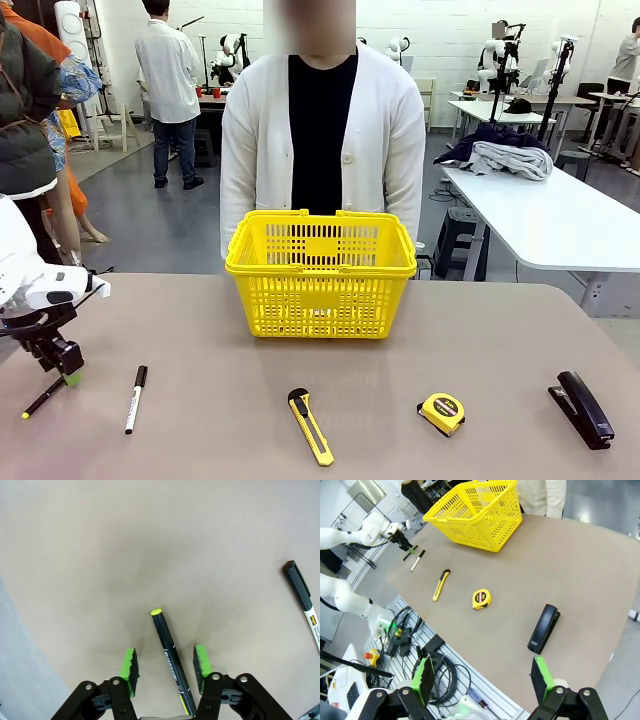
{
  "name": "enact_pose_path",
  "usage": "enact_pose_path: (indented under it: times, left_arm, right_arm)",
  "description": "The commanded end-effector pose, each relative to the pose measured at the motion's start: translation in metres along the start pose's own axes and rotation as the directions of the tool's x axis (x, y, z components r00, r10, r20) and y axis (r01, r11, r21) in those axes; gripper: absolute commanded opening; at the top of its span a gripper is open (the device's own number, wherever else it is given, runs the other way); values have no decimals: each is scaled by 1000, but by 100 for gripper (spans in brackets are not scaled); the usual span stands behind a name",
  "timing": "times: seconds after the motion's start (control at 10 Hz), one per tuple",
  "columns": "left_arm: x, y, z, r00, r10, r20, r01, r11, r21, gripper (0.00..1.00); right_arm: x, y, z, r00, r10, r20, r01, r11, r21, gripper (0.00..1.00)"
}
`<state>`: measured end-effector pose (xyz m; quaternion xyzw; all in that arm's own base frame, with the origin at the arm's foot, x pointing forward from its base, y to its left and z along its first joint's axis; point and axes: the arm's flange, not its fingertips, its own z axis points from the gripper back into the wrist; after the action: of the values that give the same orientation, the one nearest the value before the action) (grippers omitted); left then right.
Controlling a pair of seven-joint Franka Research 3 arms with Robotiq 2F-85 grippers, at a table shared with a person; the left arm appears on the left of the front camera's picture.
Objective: Place the items the person wants into the basket.
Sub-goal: Pick up the item the person points to and place it in the Market Basket.
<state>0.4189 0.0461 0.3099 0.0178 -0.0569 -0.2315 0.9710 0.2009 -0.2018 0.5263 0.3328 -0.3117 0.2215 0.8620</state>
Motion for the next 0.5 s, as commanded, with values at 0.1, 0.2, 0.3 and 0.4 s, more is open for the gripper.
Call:
enact_pose_path:
  times: [0.1, 0.2, 0.3, 0.4]
  left_arm:
    - [-14, -8, -3, 1000, 5, 2, -5, 1000, -5, 7]
    - [-13, -8, -3, 1000, 0, -3, 0, 1000, -7, 0]
    - [-12, -8, -3, 1000, -1, -6, 1, 1000, -11, 0]
    - [-12, -7, -4, 1000, -1, -11, 1, 1000, -12, 0]
  right_arm:
    - [-1, 0, -2, 1000, 16, 21, -16, 1000, 17, 100]
    - [-1, 0, -2, 1000, 16, 21, -16, 1000, 17, 100]
    - [-1, 0, -2, 1000, 16, 21, -16, 1000, 17, 100]
    - [-1, 0, -2, 1000, 16, 21, -16, 1000, 17, 100]
